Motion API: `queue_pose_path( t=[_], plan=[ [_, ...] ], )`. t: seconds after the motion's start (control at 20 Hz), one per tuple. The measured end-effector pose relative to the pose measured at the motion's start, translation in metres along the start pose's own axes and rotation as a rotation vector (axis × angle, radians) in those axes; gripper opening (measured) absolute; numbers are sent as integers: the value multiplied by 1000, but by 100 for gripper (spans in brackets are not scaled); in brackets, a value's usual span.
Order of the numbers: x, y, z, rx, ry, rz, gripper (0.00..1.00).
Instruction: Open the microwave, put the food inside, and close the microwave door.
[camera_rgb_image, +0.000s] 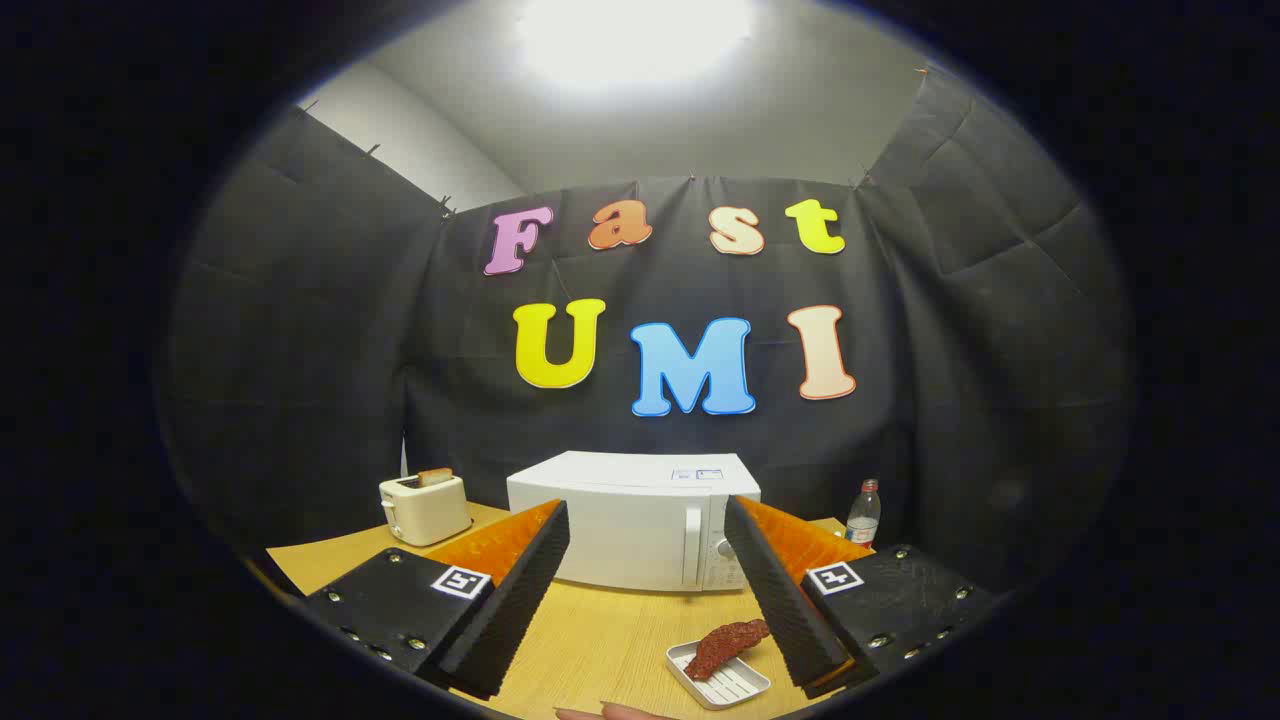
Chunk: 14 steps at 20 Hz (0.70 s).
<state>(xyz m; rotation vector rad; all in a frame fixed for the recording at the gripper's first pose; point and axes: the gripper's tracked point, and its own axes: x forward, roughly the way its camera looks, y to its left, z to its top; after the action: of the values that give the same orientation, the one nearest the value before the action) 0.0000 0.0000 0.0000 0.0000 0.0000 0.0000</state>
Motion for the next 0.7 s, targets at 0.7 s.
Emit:
queue_pose_path(
  t=[0.7],
  plan=[
    [1, 6, -3, -8, 11, -4, 99]
  ],
)
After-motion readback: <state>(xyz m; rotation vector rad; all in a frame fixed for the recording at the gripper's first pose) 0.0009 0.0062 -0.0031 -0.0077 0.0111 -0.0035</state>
